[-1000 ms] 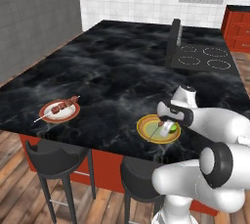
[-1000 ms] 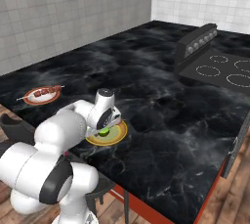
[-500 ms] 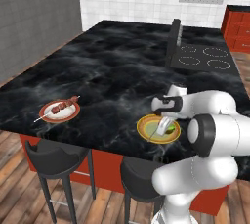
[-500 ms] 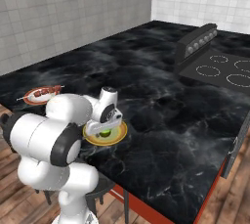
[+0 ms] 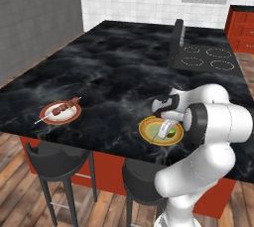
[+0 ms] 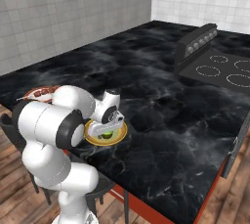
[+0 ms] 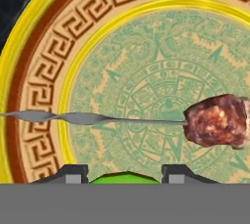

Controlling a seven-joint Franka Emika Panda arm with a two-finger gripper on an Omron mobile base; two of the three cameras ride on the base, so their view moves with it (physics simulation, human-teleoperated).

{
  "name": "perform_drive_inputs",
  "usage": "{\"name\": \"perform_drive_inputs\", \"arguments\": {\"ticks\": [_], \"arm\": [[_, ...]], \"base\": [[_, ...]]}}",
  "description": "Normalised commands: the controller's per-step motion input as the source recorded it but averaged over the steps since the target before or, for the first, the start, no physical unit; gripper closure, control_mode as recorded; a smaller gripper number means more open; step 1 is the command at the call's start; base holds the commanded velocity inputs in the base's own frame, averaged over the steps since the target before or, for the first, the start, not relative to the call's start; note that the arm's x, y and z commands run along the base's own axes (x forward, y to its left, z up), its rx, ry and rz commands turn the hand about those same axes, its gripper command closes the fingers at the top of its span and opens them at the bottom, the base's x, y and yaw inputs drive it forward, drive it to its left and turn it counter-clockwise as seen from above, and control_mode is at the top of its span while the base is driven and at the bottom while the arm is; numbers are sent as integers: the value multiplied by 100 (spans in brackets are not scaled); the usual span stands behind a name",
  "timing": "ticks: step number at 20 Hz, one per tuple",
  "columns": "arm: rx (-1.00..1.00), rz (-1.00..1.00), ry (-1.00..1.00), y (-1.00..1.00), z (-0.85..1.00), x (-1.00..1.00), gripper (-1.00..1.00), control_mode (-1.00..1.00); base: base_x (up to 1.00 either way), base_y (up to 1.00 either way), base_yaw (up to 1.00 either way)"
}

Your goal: Pick up the kiwi and apple from the fridge and place one fruit on each plate on the dining counter.

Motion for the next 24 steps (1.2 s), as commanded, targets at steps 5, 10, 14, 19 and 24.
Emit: {"name": "perform_drive_inputs", "arguments": {"ticks": [5, 10, 14, 19, 24], "arm": [[0, 0, 0, 0, 0, 28, 100, -100], [0, 0, 0, 0, 0, 10, 100, -100], [0, 0, 0, 0, 0, 0, -100, -100], [0, 0, 0, 0, 0, -4, -100, -100], [0, -3, -1, 0, 1, -9, -100, -100]], "base": [[0, 0, 0], [0, 0, 0], [0, 0, 0], [0, 0, 0], [0, 0, 0]]}}
